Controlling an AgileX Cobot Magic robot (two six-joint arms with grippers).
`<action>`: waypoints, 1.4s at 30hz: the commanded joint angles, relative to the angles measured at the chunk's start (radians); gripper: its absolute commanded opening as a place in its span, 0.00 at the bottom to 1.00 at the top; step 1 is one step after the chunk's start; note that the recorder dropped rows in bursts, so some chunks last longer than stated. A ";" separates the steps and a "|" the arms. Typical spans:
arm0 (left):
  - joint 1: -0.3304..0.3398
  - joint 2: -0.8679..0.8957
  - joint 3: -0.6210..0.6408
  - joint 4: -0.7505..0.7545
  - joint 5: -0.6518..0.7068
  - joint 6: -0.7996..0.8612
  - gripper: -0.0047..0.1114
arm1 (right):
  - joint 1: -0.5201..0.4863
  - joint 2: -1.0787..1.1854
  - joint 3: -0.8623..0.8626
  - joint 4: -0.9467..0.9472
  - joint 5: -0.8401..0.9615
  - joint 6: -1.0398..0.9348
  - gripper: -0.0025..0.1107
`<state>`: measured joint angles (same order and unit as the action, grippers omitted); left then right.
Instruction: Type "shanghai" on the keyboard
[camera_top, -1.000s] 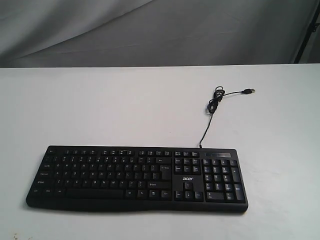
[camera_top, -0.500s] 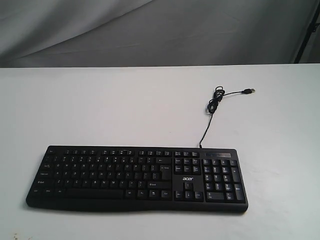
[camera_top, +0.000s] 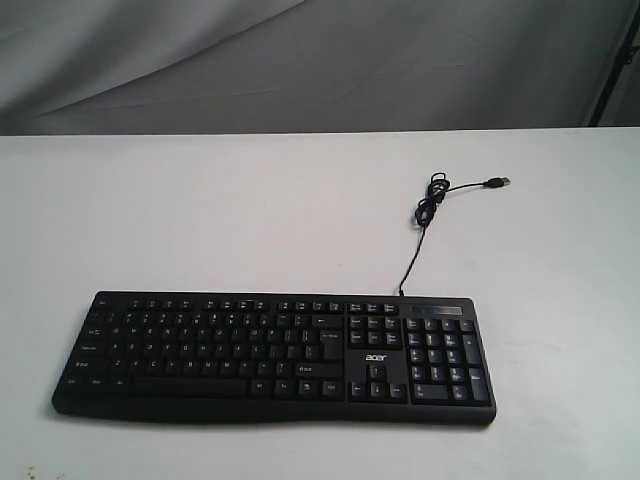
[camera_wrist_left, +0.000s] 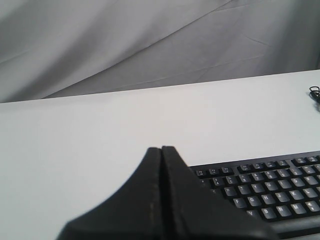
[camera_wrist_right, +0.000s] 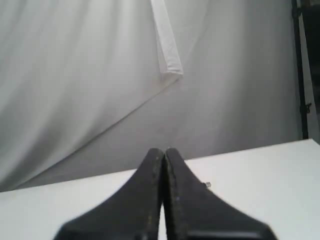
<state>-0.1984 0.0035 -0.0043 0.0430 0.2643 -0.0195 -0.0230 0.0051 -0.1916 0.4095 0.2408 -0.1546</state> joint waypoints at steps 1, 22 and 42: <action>-0.004 -0.003 0.004 0.001 -0.005 -0.003 0.04 | -0.006 -0.005 0.057 -0.032 -0.017 0.006 0.02; -0.004 -0.003 0.004 0.001 -0.005 -0.003 0.04 | 0.024 -0.005 0.165 -0.381 -0.030 0.161 0.02; -0.004 -0.003 0.004 0.001 -0.005 -0.003 0.04 | 0.082 -0.005 0.192 -0.426 0.102 0.155 0.02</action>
<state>-0.1984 0.0035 -0.0043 0.0430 0.2643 -0.0195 0.0571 0.0051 -0.0038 0.0000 0.3391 0.0000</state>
